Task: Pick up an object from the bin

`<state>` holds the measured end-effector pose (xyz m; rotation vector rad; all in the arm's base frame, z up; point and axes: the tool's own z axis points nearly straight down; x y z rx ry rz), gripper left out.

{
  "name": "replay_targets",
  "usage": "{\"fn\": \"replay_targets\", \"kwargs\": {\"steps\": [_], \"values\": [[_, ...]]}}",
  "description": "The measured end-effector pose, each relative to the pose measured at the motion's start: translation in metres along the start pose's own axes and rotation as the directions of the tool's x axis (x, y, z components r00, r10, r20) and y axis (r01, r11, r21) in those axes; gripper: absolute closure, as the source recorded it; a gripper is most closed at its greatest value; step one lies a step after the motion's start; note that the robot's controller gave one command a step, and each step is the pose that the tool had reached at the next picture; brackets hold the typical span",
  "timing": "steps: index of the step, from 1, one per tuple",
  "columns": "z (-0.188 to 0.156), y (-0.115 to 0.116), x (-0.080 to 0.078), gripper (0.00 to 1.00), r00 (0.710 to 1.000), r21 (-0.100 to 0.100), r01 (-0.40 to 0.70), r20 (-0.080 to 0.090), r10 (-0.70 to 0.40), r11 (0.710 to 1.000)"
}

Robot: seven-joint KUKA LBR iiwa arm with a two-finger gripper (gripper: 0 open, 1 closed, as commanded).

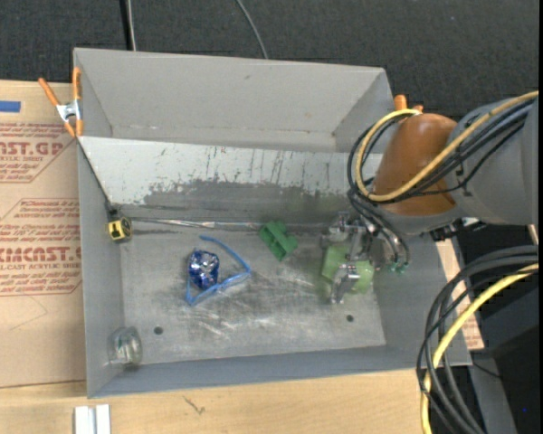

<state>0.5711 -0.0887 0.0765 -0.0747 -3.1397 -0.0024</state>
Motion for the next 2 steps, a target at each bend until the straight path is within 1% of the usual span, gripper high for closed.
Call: {"fn": "replay_targets", "kwargs": {"steps": [1,2], "values": [[-0.0003,-0.0219,-0.0178,0.0,0.997,0.002,0.076,0.004,-0.076,0.997],[-0.0027,-0.0207,-0.0191,1.0,0.997,0.002,0.077,0.007,-0.077,0.997]]}}
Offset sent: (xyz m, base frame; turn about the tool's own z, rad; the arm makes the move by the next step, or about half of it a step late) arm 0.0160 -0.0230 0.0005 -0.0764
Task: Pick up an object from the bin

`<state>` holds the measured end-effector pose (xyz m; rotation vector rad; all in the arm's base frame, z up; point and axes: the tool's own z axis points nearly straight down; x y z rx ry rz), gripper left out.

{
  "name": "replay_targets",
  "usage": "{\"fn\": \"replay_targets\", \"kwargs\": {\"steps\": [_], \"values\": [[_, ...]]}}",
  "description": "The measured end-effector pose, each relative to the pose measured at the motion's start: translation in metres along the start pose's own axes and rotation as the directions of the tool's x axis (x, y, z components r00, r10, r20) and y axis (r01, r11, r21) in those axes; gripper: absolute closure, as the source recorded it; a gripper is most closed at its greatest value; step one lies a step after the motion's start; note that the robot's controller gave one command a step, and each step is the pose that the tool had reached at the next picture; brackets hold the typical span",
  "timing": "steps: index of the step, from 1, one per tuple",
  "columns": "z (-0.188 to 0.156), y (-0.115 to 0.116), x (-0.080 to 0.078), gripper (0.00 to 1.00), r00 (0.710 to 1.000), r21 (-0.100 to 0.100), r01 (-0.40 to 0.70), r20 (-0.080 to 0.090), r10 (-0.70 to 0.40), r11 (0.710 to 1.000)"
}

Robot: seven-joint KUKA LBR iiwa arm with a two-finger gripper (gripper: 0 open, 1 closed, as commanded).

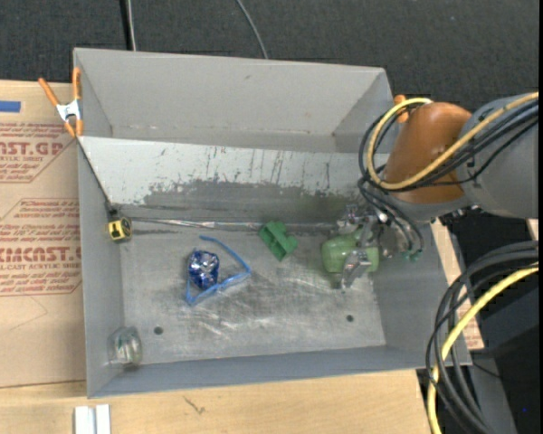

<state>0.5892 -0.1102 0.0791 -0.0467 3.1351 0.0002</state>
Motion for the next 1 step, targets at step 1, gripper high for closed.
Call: {"fn": "replay_targets", "kwargs": {"steps": [1], "values": [[-0.136,-0.0028,0.0048,1.0,1.0,0.003,0.015,0.004,-0.015,1.0]]}}
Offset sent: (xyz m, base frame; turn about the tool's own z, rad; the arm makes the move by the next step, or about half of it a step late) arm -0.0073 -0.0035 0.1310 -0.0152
